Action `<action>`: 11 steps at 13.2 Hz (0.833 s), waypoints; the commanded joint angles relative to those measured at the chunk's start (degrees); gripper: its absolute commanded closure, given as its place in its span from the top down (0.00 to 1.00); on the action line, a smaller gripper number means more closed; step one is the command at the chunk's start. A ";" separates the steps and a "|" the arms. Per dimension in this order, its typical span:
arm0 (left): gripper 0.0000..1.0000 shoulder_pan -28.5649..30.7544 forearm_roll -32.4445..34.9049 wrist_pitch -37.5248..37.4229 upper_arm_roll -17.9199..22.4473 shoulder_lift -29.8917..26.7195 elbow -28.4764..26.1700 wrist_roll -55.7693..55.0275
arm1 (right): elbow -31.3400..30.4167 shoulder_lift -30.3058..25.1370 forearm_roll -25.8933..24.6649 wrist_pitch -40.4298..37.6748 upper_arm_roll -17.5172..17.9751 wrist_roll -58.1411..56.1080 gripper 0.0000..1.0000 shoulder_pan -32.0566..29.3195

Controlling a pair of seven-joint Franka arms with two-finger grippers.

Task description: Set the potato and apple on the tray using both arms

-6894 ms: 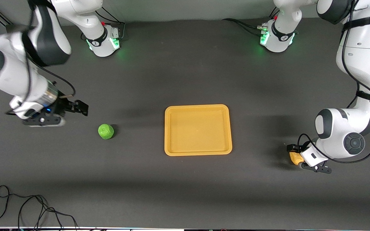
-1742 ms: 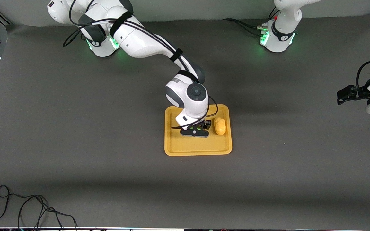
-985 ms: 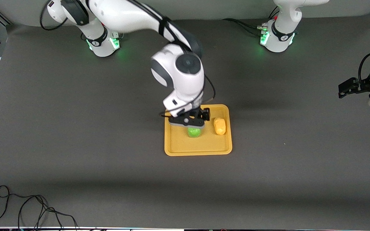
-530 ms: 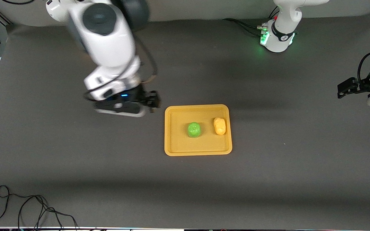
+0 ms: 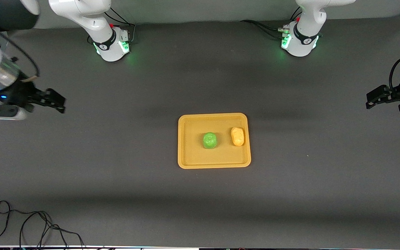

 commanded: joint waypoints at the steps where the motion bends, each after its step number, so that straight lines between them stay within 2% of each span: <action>1: 1.00 0.42 -0.33 0.14 -0.24 0.97 0.71 0.65 | -3.57 -2.50 1.66 1.16 0.91 -6.78 1.00 -5.49; 3: 1.00 0.33 -0.42 0.23 -0.32 1.23 0.80 0.56 | -3.57 -2.24 2.27 0.02 -2.42 -7.77 1.00 -5.51; 5: 1.00 0.07 -0.42 0.23 -0.32 1.24 0.89 0.30 | -3.66 -2.24 3.50 -0.07 -4.19 -9.16 1.00 -5.25; 11: 1.00 0.42 -0.42 0.14 -0.32 1.32 0.98 0.65 | -2.78 -1.97 3.42 -0.25 -4.19 -9.53 1.00 -4.98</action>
